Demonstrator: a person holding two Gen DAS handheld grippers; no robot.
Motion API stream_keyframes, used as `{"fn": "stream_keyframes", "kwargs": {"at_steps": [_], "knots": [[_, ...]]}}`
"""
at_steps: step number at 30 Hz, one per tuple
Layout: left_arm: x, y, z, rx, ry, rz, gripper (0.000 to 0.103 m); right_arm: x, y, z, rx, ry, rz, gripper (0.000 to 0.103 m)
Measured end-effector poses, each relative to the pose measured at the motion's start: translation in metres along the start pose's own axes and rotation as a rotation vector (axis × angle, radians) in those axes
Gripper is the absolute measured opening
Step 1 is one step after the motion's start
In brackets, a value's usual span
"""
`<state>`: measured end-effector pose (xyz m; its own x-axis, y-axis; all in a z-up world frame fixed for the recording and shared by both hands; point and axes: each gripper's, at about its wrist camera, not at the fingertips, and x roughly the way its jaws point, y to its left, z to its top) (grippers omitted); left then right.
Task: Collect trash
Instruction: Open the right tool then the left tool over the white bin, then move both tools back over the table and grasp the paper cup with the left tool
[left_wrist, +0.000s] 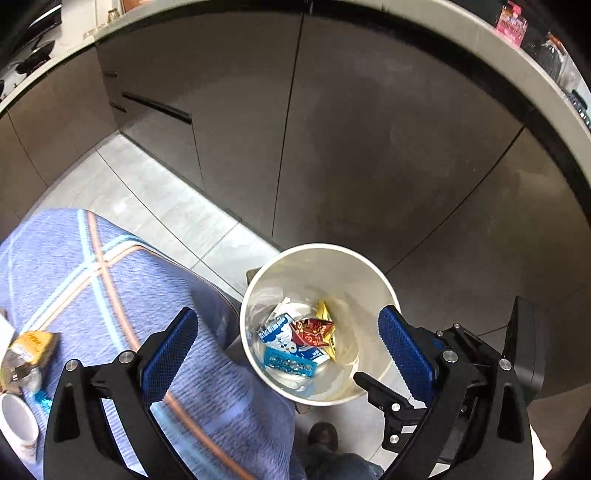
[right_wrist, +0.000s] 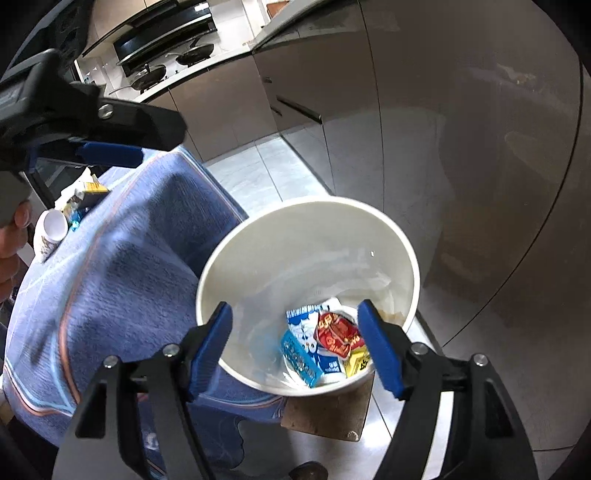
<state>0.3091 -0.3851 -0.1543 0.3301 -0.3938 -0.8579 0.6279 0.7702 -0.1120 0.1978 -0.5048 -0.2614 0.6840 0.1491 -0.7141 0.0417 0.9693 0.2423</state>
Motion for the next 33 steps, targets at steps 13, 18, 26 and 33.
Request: {"fn": "stream_keyframes", "kwargs": {"at_steps": [13, 18, 26, 33], "knots": [[-0.122, 0.06, -0.063, -0.188, -0.105, 0.097, 0.095, -0.067, 0.091, 0.029, -0.082, -0.088, 0.073, 0.091], [-0.165, 0.099, -0.103, -0.305, -0.137, 0.113, 0.095, -0.08, 0.137, 0.03, -0.13, -0.088, 0.12, 0.094], [-0.201, 0.174, -0.164, -0.392, -0.14, 0.262, 0.095, -0.08, 0.192, 0.025, -0.204, -0.048, 0.171, 0.095], [-0.208, 0.258, -0.202, -0.501, -0.169, 0.208, 0.082, -0.067, 0.237, 0.03, -0.265, -0.006, 0.192, 0.095]]}}
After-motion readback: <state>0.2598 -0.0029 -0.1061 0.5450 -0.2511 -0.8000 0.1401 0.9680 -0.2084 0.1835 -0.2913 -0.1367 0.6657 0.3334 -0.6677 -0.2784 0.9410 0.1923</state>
